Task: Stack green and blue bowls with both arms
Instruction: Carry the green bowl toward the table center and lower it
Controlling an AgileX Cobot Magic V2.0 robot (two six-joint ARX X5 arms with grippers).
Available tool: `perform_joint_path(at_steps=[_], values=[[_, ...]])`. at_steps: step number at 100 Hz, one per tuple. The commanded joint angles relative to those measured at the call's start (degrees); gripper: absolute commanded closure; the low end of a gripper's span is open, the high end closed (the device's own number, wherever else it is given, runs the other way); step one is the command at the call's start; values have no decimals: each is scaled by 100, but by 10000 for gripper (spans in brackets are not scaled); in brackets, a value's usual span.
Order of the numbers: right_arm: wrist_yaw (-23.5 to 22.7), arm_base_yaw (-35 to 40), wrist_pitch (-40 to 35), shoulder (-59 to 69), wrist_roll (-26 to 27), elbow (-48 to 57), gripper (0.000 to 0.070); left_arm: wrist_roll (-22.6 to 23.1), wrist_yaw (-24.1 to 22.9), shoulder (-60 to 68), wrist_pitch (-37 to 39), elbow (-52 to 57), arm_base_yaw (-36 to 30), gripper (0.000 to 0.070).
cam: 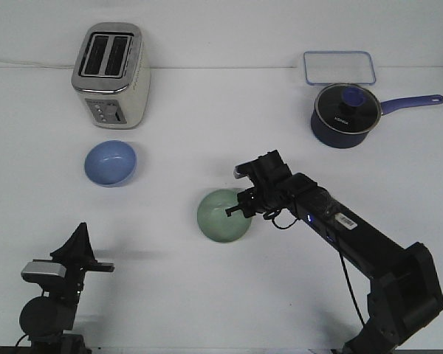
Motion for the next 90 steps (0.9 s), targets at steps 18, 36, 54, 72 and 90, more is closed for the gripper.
perform_joint_path(at_steps=[18,36,54,72,90], values=[[-13,50,57,166,66,57,698,4,4,-7,85,-114,4,690],[-13,48,9,227,50,57,697,4,4,-7,85,-114,4,690],[-15,55,11,234,57,57,696,4,4,-7,85,-114,4,690],[-13,55,9,234,59,57,549,4,4,-7,85,-114,4,690],[-17,55,9,234,79,57,309,4,4,-7,85,-114,4,690]])
